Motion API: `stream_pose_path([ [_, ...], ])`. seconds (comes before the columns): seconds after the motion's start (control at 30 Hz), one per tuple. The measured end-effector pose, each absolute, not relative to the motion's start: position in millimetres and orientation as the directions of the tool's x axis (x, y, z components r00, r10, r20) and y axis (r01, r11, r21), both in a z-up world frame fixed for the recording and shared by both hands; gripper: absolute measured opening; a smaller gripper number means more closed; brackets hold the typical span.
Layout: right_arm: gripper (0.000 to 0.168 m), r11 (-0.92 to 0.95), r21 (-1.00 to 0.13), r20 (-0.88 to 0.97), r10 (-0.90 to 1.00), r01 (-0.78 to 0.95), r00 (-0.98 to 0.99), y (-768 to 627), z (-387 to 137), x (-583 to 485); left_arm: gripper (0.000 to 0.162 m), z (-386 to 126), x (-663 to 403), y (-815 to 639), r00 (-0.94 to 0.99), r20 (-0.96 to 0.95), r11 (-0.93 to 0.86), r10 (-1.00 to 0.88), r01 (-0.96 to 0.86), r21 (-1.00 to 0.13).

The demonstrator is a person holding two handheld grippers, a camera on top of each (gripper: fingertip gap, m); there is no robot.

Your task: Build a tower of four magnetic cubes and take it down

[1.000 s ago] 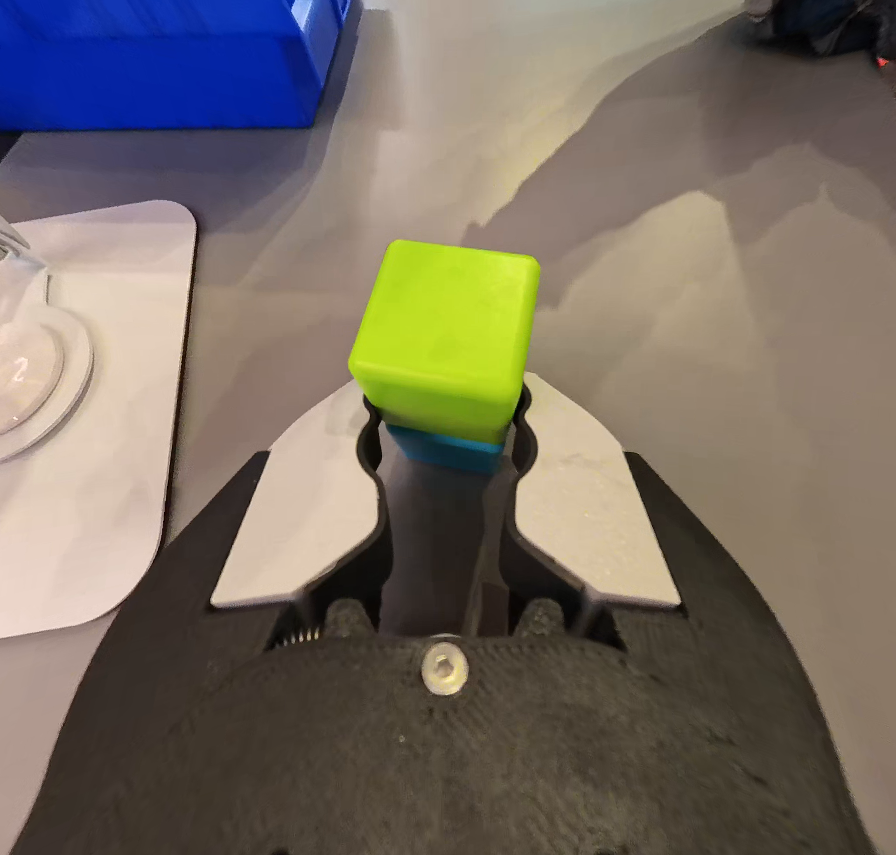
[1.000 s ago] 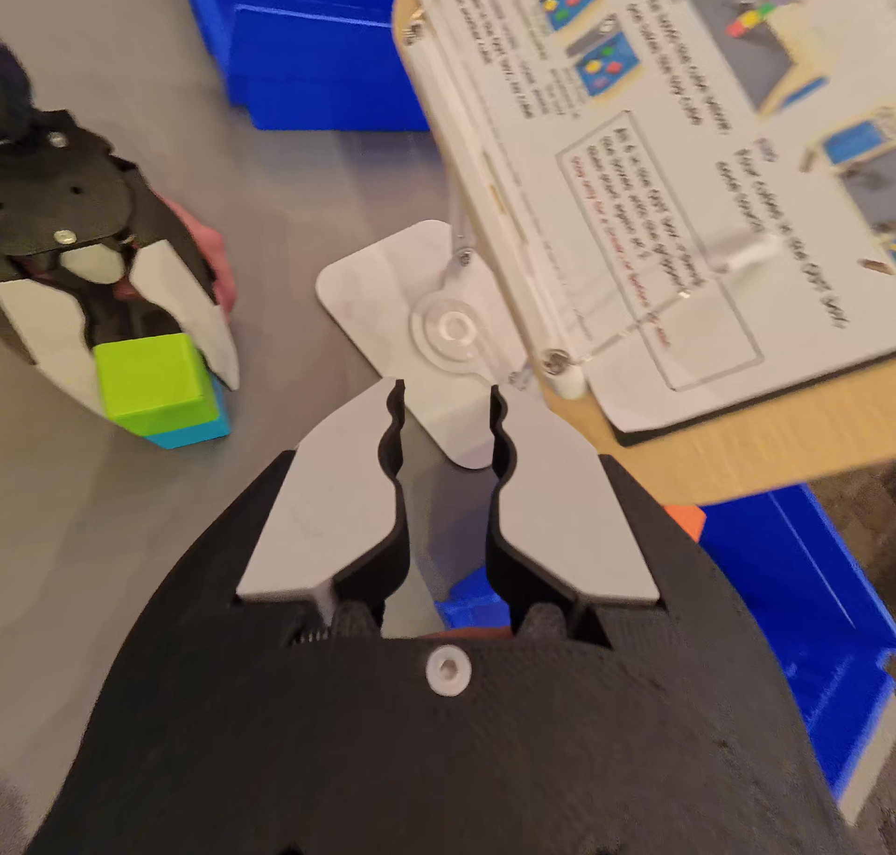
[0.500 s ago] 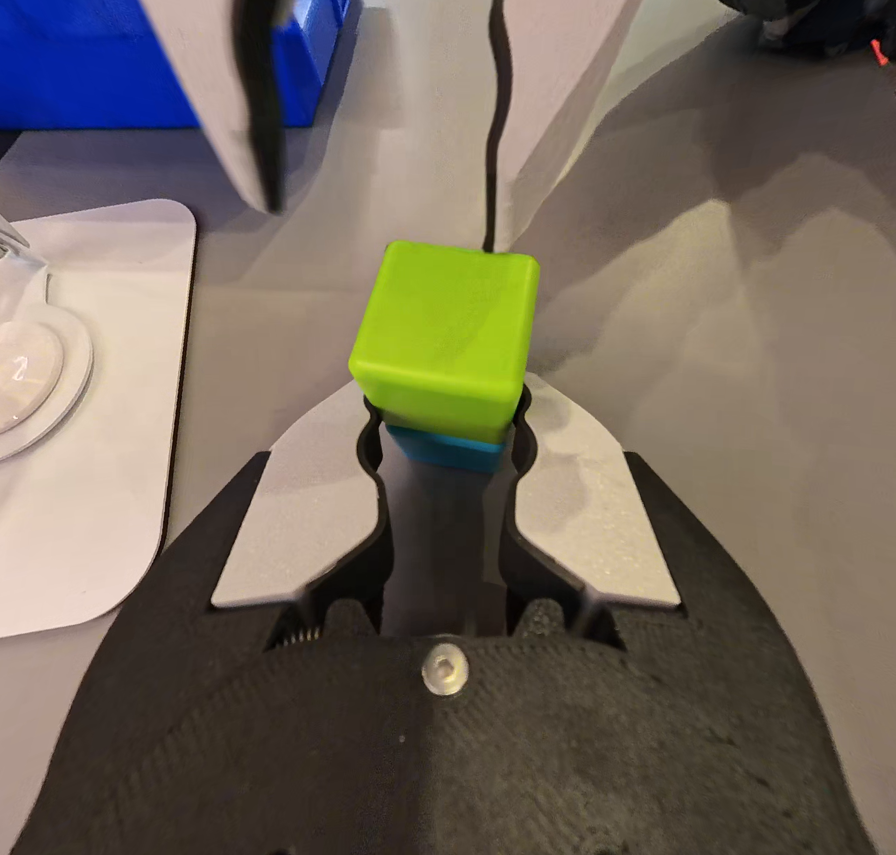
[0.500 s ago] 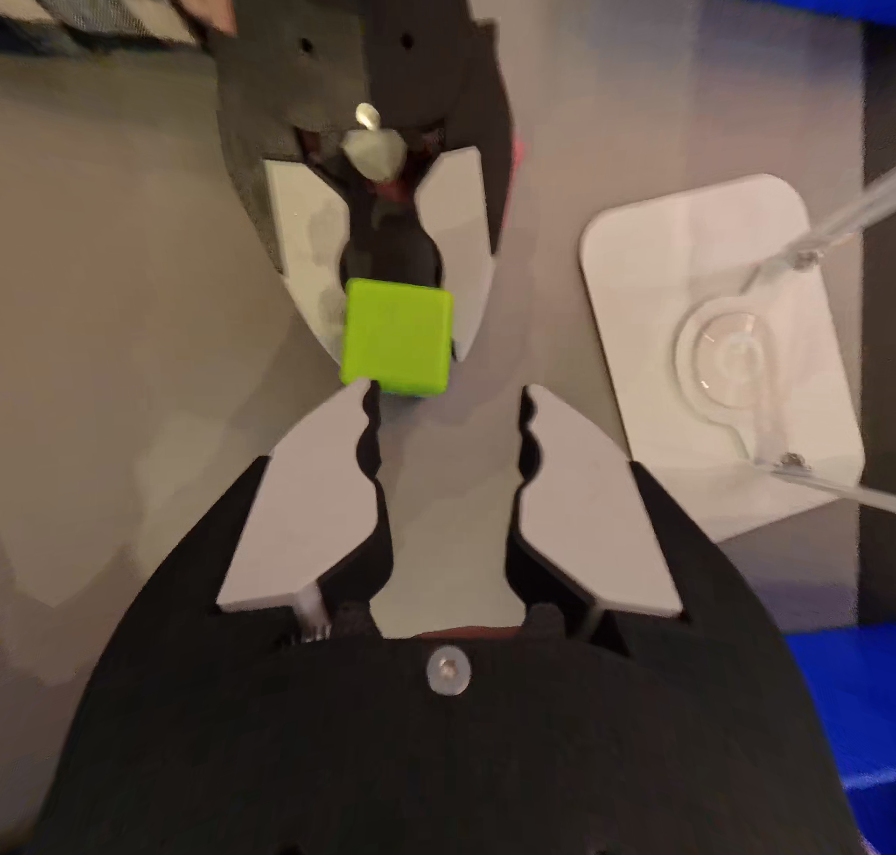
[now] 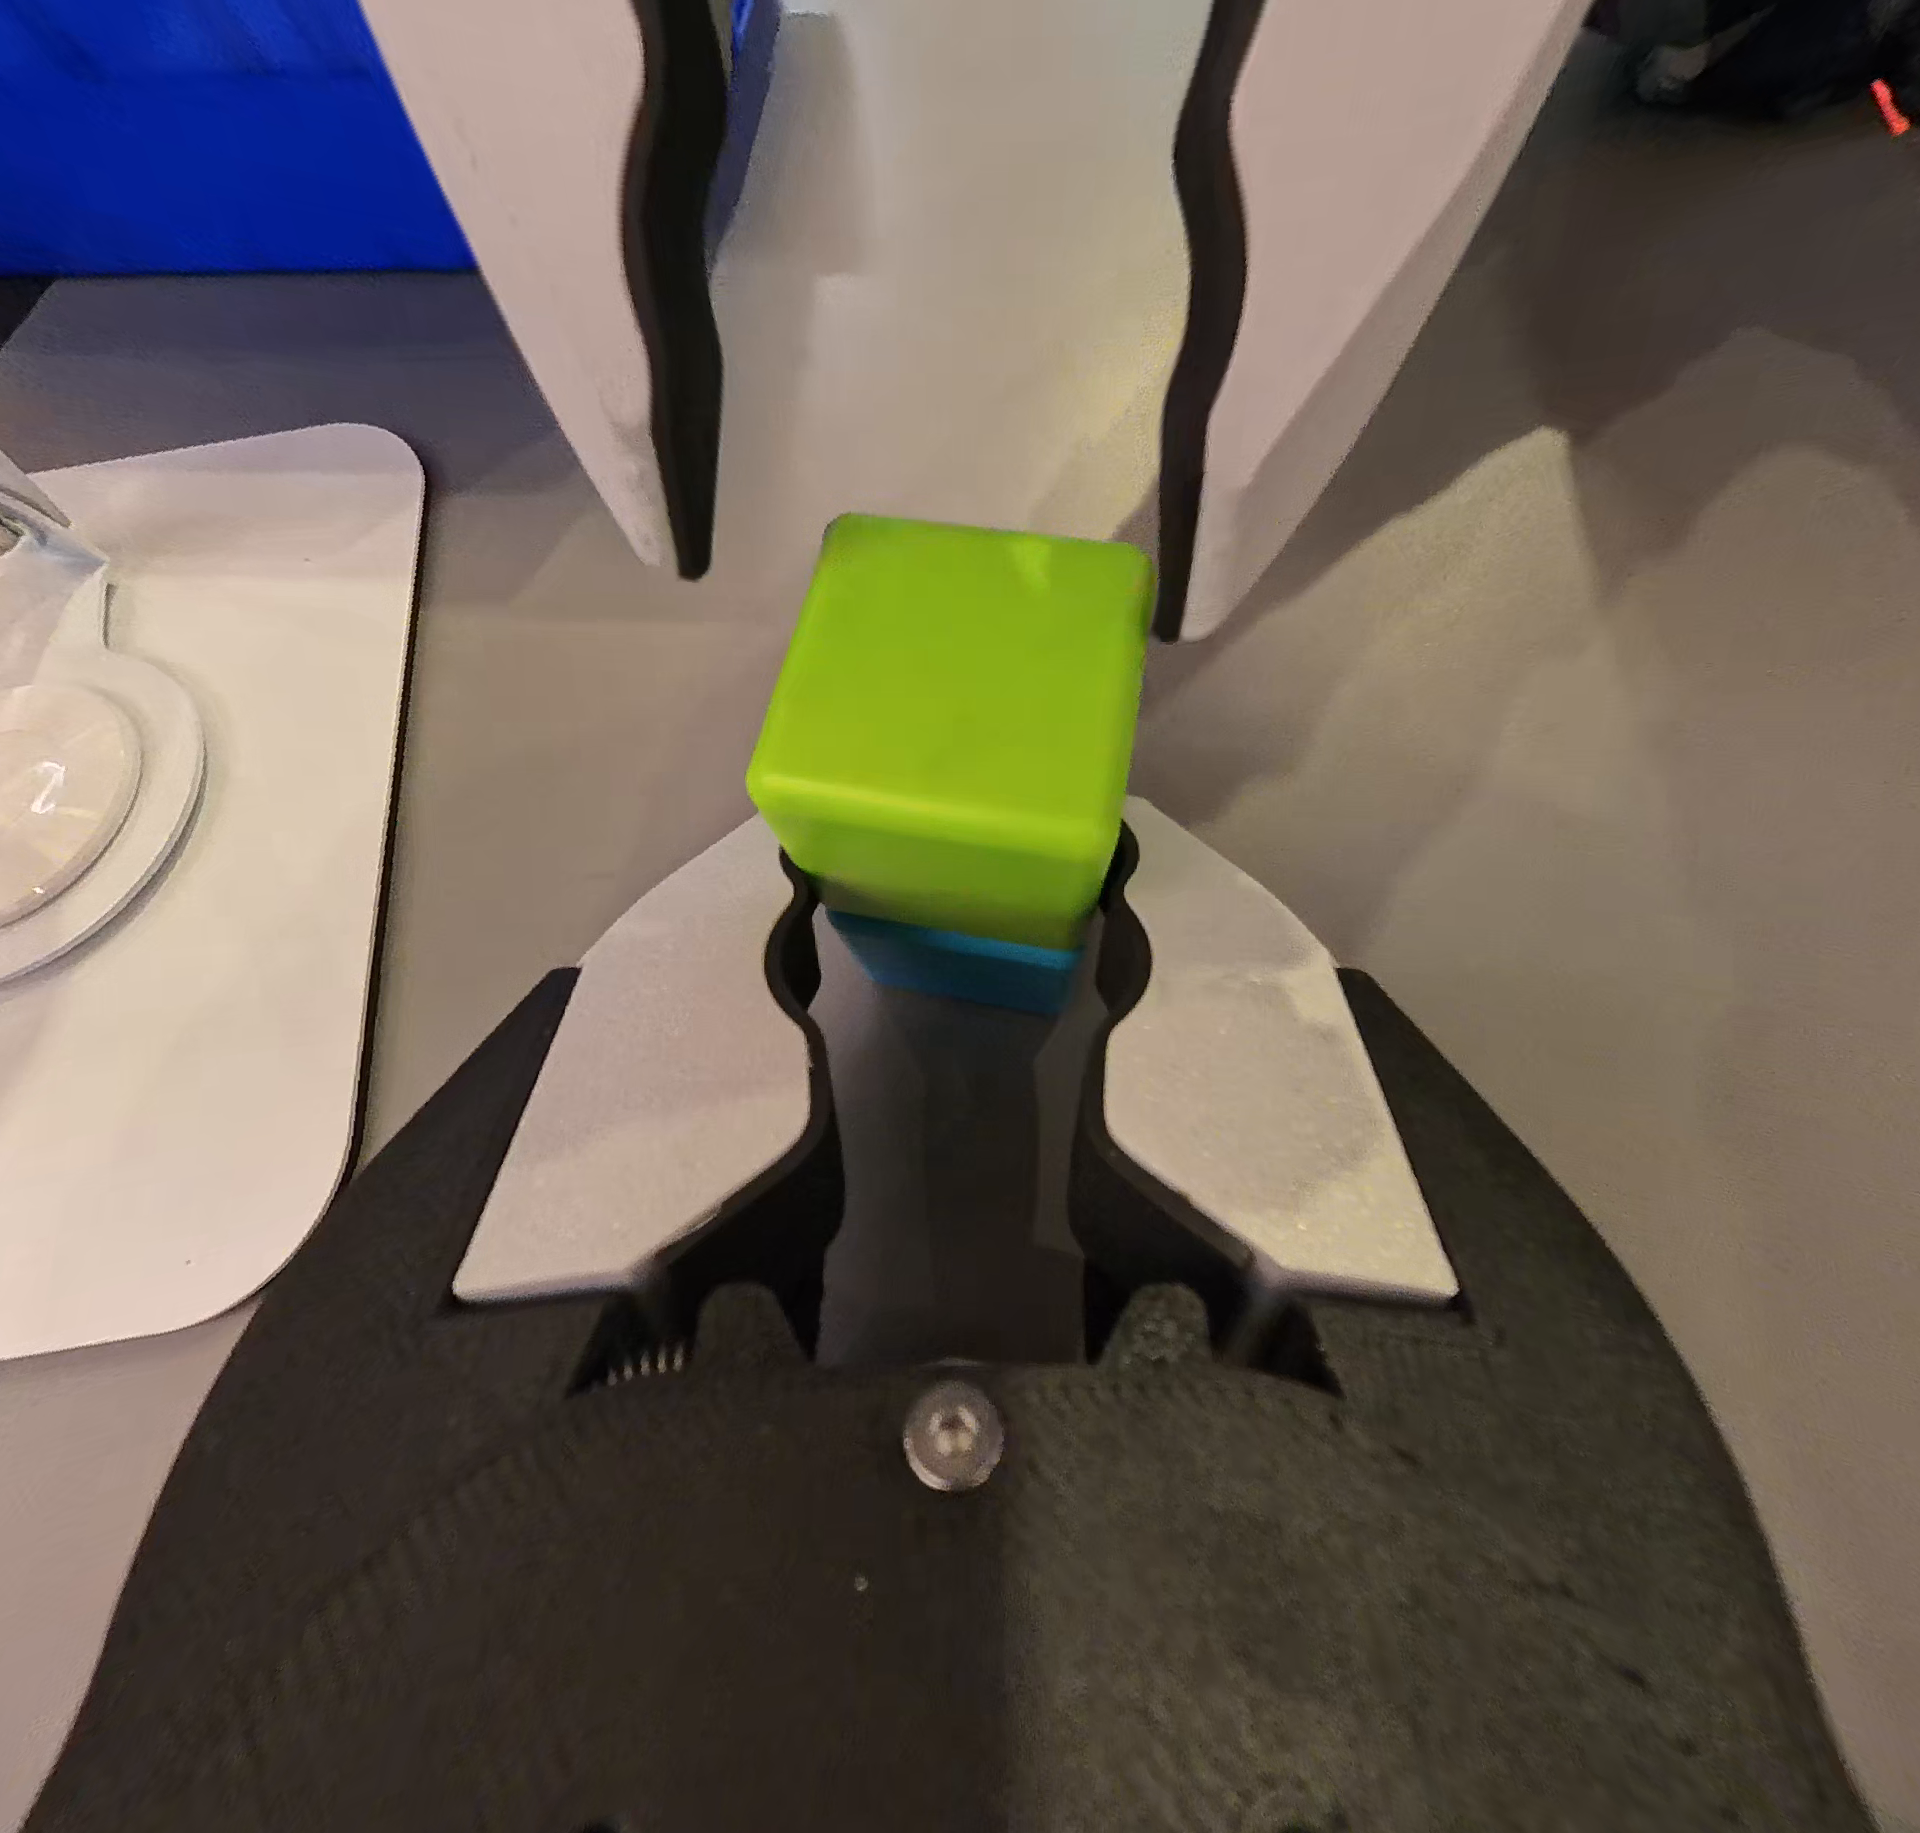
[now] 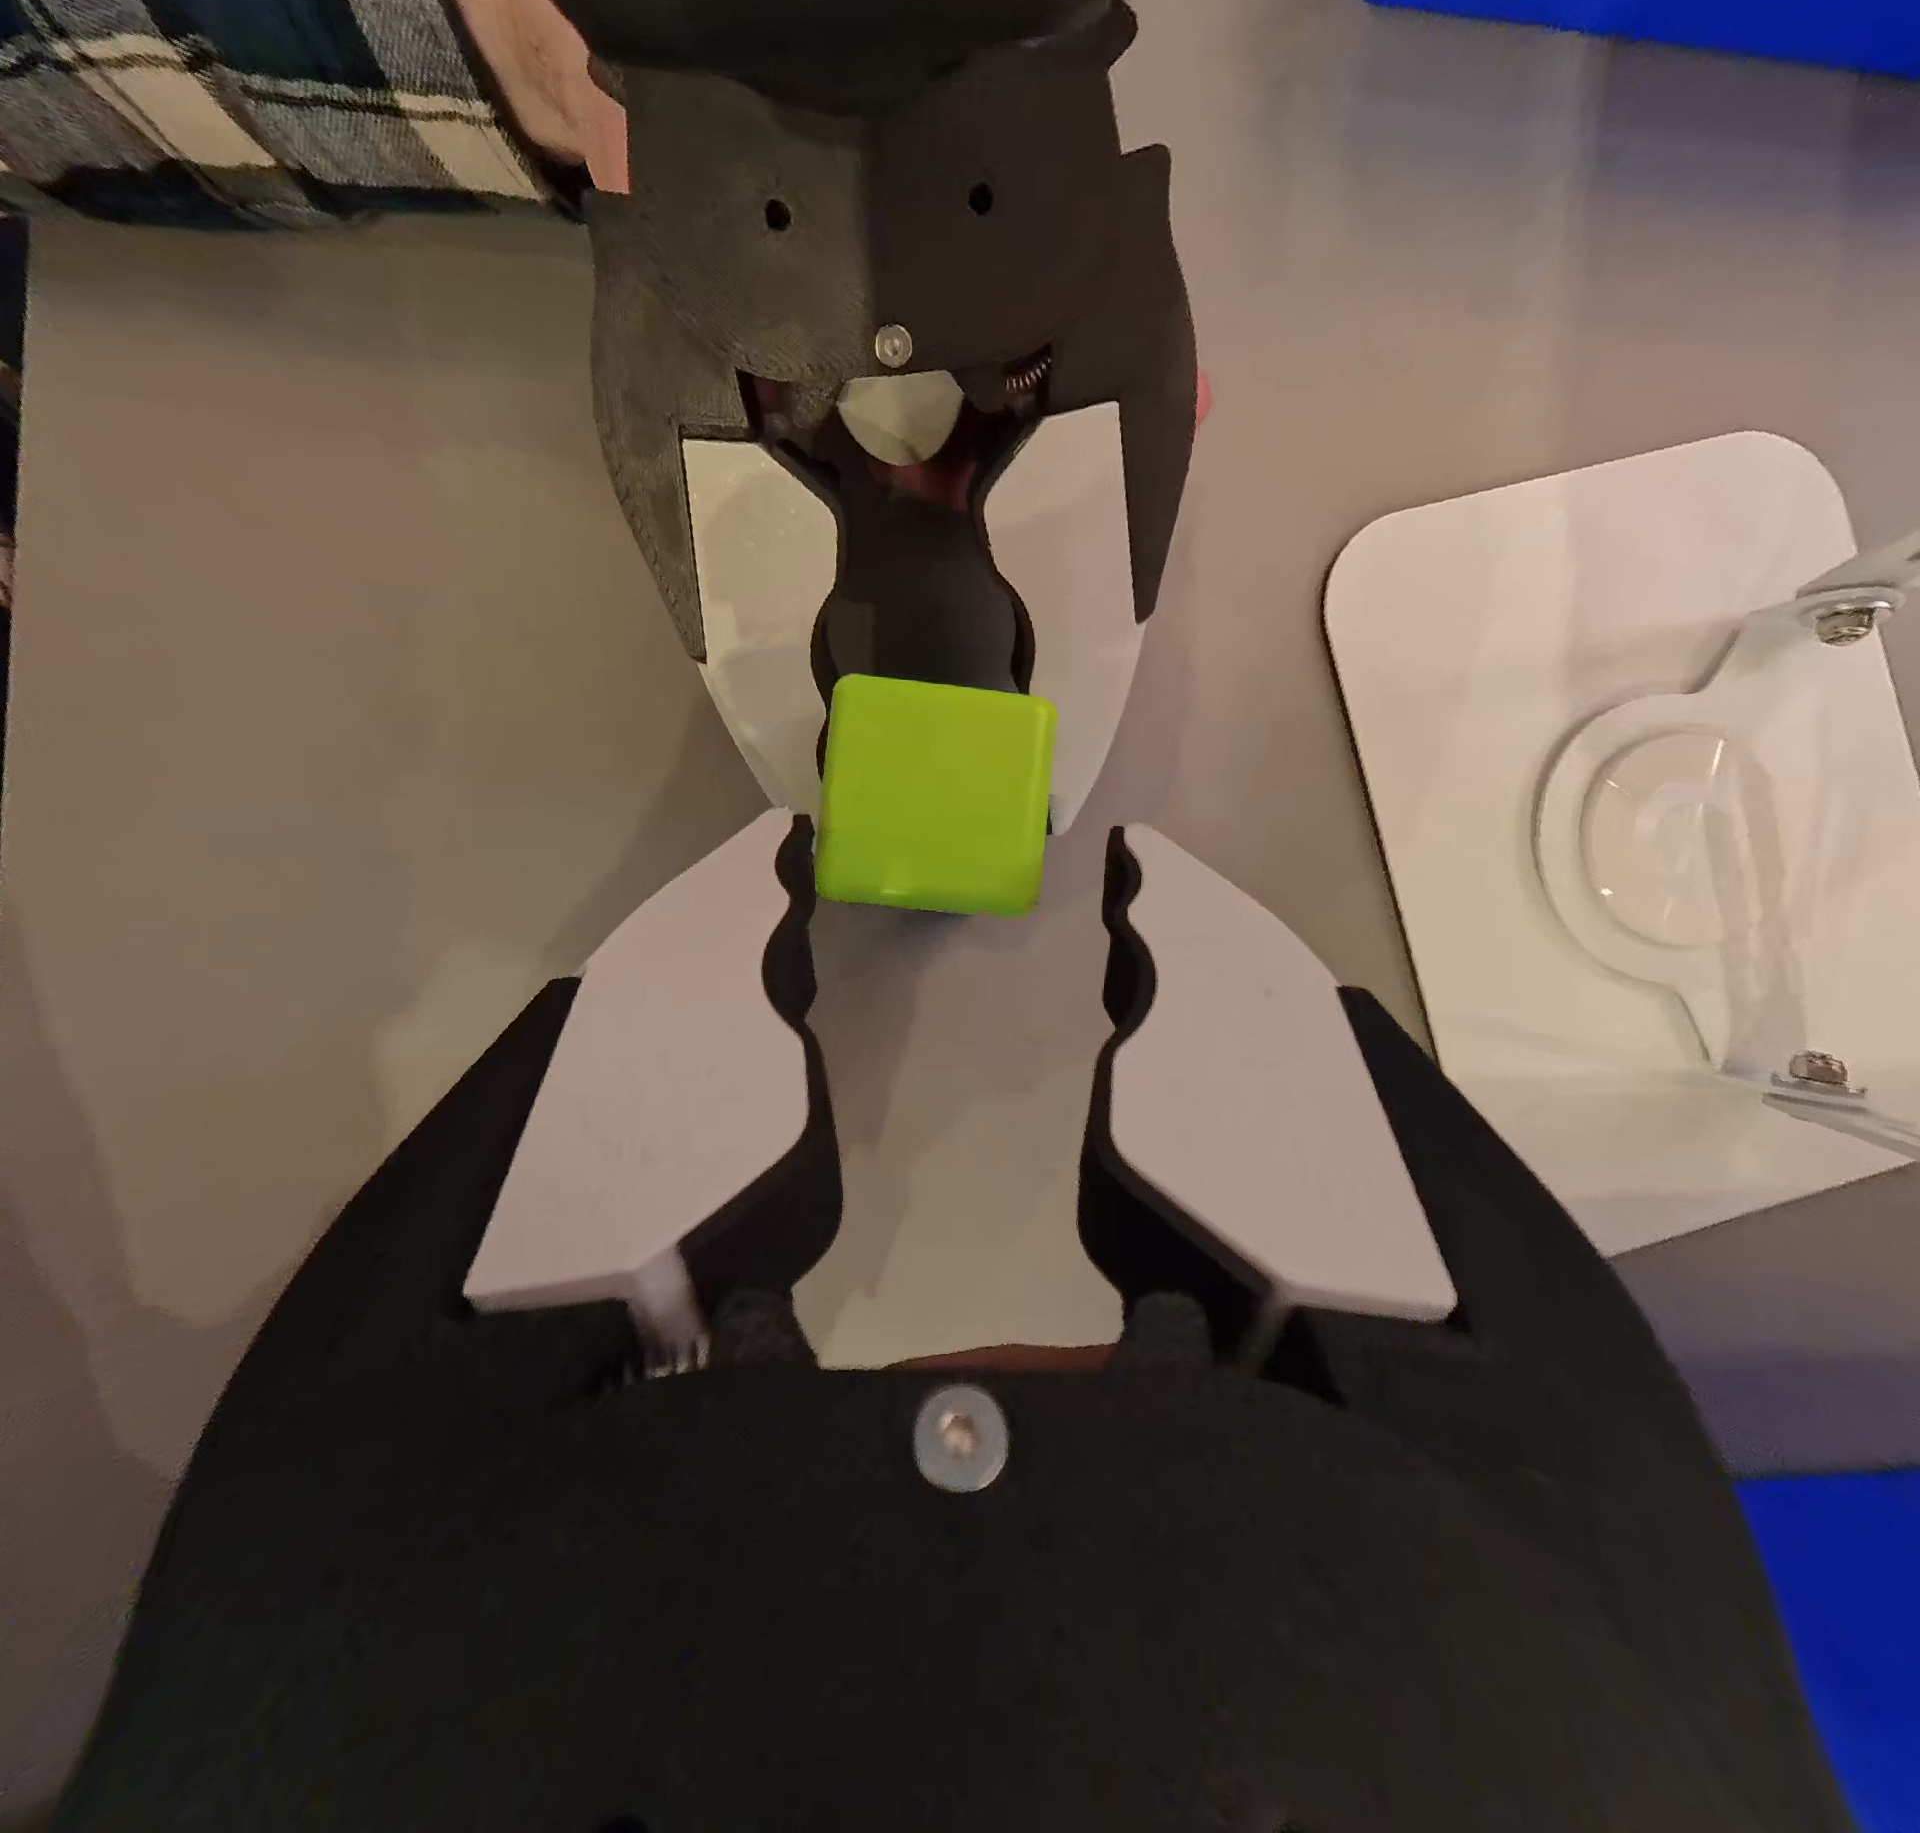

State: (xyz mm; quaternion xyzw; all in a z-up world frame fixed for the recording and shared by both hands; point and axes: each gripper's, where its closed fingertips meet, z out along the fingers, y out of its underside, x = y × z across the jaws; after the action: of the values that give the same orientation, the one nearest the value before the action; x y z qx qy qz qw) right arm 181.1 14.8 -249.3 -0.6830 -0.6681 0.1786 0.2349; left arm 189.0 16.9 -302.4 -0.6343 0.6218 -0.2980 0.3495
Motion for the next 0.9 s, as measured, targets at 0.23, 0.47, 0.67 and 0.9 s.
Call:
stream_pose_path([
  [0.23,0.048,0.023,-0.522,0.07,0.997,0.852,0.016,10.4,-264.8,175.5,0.051,-302.0,188.8,16.7,0.048,-0.059,0.02,-0.997,-0.581,-0.814],
  [0.47,0.047,0.001,-0.536,0.044,0.999,0.844,0.027,11.5,-263.4,174.8,0.051,-301.7,188.4,17.7,0.051,-0.064,0.022,-0.997,-0.581,-0.813],
  [0.67,0.046,-0.08,-0.578,-0.052,0.997,0.812,0.061,12.4,-259.7,172.7,0.051,-301.4,188.0,18.7,0.057,-0.064,0.019,-0.996,-0.581,-0.813],
  [0.9,0.045,-0.115,-0.605,-0.1,0.993,0.788,0.068,13.9,-257.3,170.9,0.051,-301.0,187.7,19.4,0.06,-0.054,0.009,-0.997,-0.58,-0.815],
])
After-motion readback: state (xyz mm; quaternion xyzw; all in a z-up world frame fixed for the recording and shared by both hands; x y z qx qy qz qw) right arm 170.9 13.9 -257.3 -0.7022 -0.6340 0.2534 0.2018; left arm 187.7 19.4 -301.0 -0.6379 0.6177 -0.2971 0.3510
